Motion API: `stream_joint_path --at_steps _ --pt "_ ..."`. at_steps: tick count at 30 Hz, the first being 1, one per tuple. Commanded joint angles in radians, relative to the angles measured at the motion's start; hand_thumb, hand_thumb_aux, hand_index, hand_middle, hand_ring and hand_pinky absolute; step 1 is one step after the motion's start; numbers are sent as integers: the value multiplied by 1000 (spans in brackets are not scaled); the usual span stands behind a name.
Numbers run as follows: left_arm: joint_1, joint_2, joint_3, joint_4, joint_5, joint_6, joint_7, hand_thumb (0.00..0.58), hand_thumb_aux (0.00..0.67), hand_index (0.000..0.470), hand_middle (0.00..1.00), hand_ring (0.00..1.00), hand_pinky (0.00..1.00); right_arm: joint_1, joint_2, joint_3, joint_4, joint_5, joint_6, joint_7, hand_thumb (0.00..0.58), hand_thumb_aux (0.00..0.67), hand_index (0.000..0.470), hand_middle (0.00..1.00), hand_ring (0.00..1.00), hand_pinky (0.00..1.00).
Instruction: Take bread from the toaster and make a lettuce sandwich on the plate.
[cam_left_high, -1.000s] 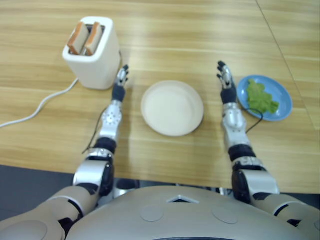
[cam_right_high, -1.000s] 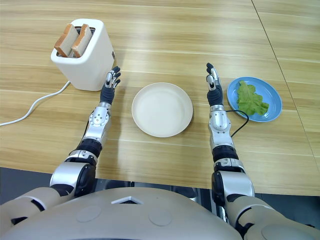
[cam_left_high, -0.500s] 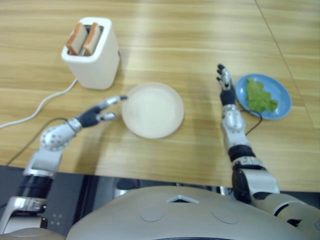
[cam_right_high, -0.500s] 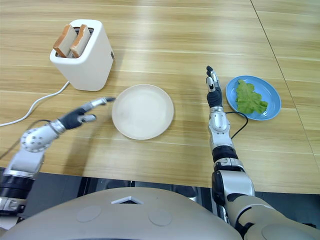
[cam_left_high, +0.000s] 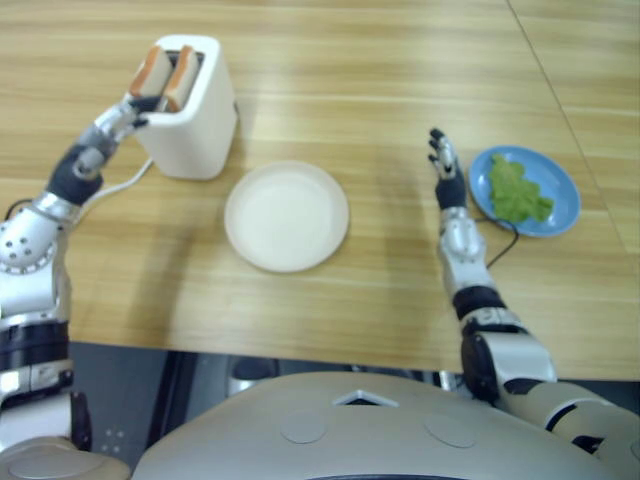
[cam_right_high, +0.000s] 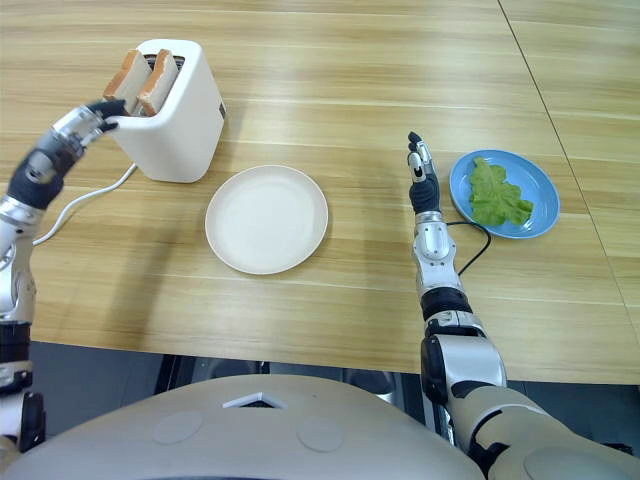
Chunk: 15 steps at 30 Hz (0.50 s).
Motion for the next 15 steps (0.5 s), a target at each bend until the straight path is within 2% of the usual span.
stream_joint_path --at_steps 1,7,10,15 --pt "-93 -10 43 90 184 76 247 0 0 0 0 0 0 -7 -4 2 28 -4 0 3 0 0 0 0 0 0" --pt "-197 2 -44 184 563 227 590 0 0 0 0 0 0 -13 -5 4 38 -5 -3 4 0 0 0 0 0 0" --pt "-243 -9 -136 228 717 340 683 0 0 0 0 0 0 -13 -6 4 38 -6 -2 4 0 0 0 0 0 0" --pt "-307 -34 -280 302 867 487 732 0 0 0 0 0 0 -12 -3 7 40 -8 -1 1 0 0 0 0 0 0"
